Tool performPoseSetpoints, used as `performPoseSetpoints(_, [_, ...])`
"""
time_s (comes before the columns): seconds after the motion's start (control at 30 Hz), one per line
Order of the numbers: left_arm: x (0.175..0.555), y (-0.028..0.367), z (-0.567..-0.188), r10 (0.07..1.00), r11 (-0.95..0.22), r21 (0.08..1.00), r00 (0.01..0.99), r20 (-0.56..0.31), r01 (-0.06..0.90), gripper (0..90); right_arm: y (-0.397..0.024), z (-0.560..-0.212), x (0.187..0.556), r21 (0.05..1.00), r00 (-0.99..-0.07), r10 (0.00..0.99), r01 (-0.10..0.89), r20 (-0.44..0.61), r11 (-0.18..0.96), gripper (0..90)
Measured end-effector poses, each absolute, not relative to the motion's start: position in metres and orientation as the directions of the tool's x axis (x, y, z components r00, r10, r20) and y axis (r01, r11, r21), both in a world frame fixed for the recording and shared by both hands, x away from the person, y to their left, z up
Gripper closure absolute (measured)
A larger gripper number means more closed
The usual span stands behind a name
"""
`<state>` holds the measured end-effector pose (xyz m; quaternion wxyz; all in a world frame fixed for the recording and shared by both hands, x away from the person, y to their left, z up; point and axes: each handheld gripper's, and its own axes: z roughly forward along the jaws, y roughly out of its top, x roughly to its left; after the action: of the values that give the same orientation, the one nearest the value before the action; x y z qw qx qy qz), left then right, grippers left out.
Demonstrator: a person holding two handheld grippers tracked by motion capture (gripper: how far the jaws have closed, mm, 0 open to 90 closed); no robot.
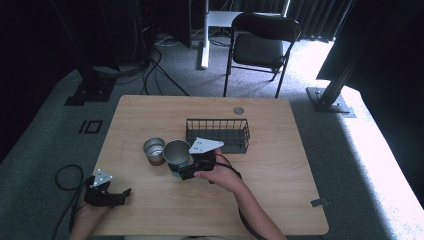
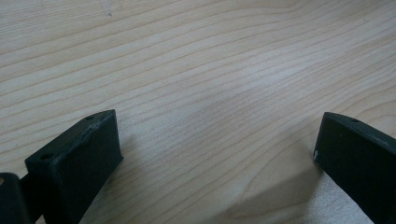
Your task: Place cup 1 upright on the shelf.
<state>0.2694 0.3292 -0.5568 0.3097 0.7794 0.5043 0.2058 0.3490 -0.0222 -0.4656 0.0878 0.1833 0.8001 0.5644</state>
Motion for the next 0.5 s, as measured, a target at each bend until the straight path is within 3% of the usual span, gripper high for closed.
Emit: performPoseSetpoints(0.5, [0.269, 0.329, -0.557, 0.913, -0.300, 0.690, 0.407, 0.008, 0.659, 1.2, -0.049, -0.417, 0.369, 0.962, -0.869, 0.494, 0.163, 0.035, 0.218, 14.6])
